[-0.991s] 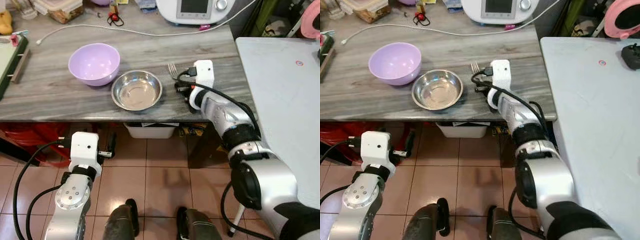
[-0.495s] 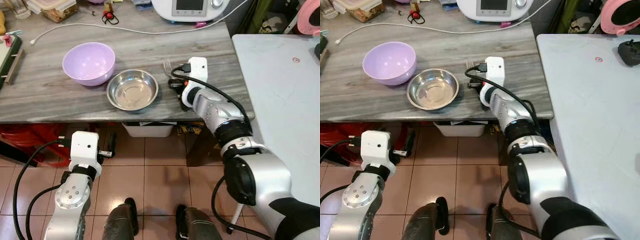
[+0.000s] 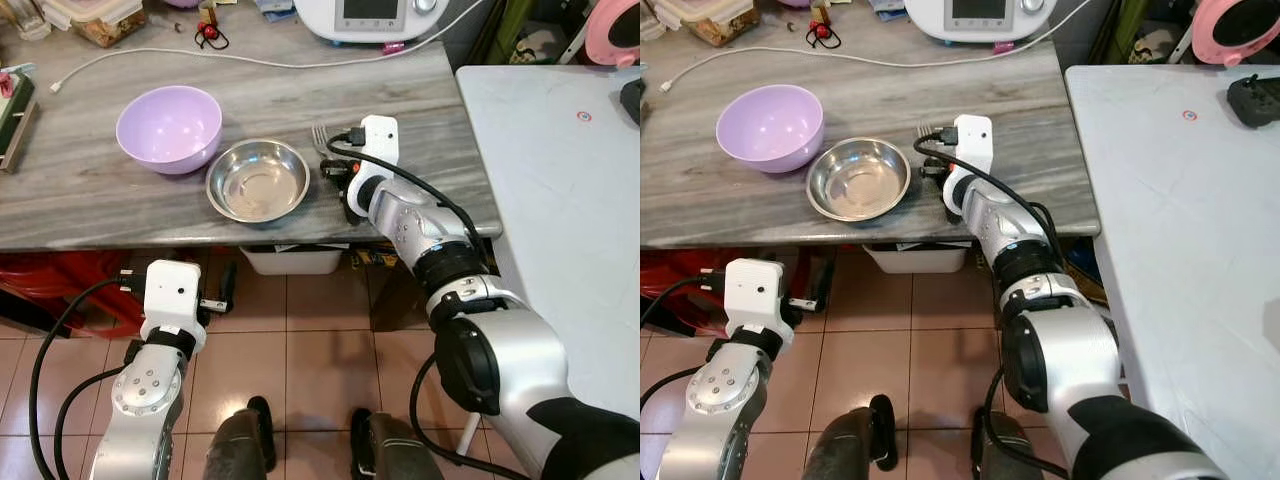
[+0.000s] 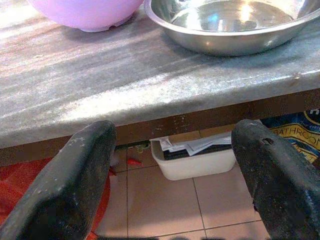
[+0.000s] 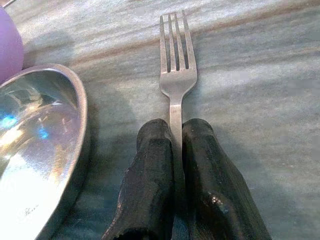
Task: Setting the table
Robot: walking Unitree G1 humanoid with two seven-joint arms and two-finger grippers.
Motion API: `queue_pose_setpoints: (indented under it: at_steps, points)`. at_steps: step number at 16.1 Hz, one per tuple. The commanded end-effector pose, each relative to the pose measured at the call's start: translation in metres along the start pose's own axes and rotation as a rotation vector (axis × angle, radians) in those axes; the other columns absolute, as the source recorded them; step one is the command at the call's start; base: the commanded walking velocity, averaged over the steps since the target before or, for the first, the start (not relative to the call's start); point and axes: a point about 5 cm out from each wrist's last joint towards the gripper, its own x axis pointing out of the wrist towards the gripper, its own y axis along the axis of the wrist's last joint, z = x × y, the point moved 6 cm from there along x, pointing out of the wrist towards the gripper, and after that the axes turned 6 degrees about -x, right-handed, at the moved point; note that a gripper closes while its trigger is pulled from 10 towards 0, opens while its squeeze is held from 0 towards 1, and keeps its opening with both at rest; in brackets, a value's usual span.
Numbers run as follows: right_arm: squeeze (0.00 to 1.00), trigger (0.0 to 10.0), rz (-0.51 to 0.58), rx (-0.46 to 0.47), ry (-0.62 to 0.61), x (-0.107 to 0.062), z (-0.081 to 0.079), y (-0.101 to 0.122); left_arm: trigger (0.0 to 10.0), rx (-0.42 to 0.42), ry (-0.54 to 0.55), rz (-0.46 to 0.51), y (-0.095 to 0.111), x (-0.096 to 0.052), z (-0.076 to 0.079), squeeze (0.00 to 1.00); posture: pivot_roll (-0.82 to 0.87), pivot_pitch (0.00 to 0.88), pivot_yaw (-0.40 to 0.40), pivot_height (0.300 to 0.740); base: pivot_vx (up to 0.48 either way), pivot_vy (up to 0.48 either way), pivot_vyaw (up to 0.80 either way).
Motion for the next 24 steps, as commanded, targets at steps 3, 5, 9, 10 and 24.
queue_pose_setpoints:
  at_steps: [3, 5, 9, 10, 24]
  points:
    - [0.0, 0.0, -0.051, 0.021, 0.022, 0.002, -0.012, -0.015, 10.0, -0.004, 0.0, -0.013, -0.003, -0.001, 0.0, 0.0, 0.1, 0.247, 0.023, 0.74, 0.0, 0.0, 0.0]
    - [0.0, 0.4, -0.05, 0.035, 0.007, 0.001, -0.008, -0.016, 10.0, -0.004, 0.0, -0.011, -0.003, 0.0, 0.0, 0.0, 0.1, 0.246, 0.023, 0.74, 0.0, 0.0, 0.0]
    - [1.0, 10.0, -0.051, 0.042, -0.011, 0.0, -0.004, -0.016, 10.0, -0.004, 0.0, -0.008, -0.002, 0.001, 0.001, 0.0, 0.1, 0.239, 0.023, 0.74, 0.0, 0.0, 0.0]
    - [1.0, 10.0, -0.046, 0.044, -0.025, -0.001, -0.001, -0.015, 10.0, -0.004, 0.0, -0.006, -0.002, 0.002, 0.001, 0.0, 0.1, 0.237, 0.023, 0.74, 0.0, 0.0, 0.0]
    - [0.0, 10.0, 0.104, -0.113, -0.165, -0.024, 0.039, 0.018, 10.0, -0.006, 0.005, 0.02, 0.002, 0.008, -0.001, 0.0, 0.09, 0.2, 0.022, 0.74, 0.0, 0.0, 0.0]
